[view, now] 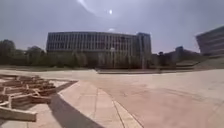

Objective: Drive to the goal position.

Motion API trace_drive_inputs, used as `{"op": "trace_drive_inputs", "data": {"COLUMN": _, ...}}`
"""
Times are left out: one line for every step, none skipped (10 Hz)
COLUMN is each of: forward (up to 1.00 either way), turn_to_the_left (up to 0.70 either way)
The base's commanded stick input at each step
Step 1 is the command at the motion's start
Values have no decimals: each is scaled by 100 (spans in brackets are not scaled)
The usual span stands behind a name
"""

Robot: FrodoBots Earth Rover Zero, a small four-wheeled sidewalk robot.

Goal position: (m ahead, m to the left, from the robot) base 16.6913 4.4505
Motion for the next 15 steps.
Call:
{"op": "trace_drive_inputs", "data": {"forward": 70, "turn_to_the_left": 34}}
{"op": "trace_drive_inputs", "data": {"forward": 70, "turn_to_the_left": 0}}
{"op": "trace_drive_inputs", "data": {"forward": 70, "turn_to_the_left": 0}}
{"op": "trace_drive_inputs", "data": {"forward": 70, "turn_to_the_left": 0}}
{"op": "trace_drive_inputs", "data": {"forward": 70, "turn_to_the_left": 0}}
{"op": "trace_drive_inputs", "data": {"forward": 70, "turn_to_the_left": 0}}
{"op": "trace_drive_inputs", "data": {"forward": 70, "turn_to_the_left": 0}}
{"op": "trace_drive_inputs", "data": {"forward": 70, "turn_to_the_left": 0}}
{"op": "trace_drive_inputs", "data": {"forward": 70, "turn_to_the_left": 0}}
{"op": "trace_drive_inputs", "data": {"forward": 70, "turn_to_the_left": 0}}
{"op": "trace_drive_inputs", "data": {"forward": 70, "turn_to_the_left": 0}}
{"op": "trace_drive_inputs", "data": {"forward": 70, "turn_to_the_left": 0}}
{"op": "trace_drive_inputs", "data": {"forward": 70, "turn_to_the_left": 14}}
{"op": "trace_drive_inputs", "data": {"forward": 70, "turn_to_the_left": 31}}
{"op": "trace_drive_inputs", "data": {"forward": 70, "turn_to_the_left": 35}}
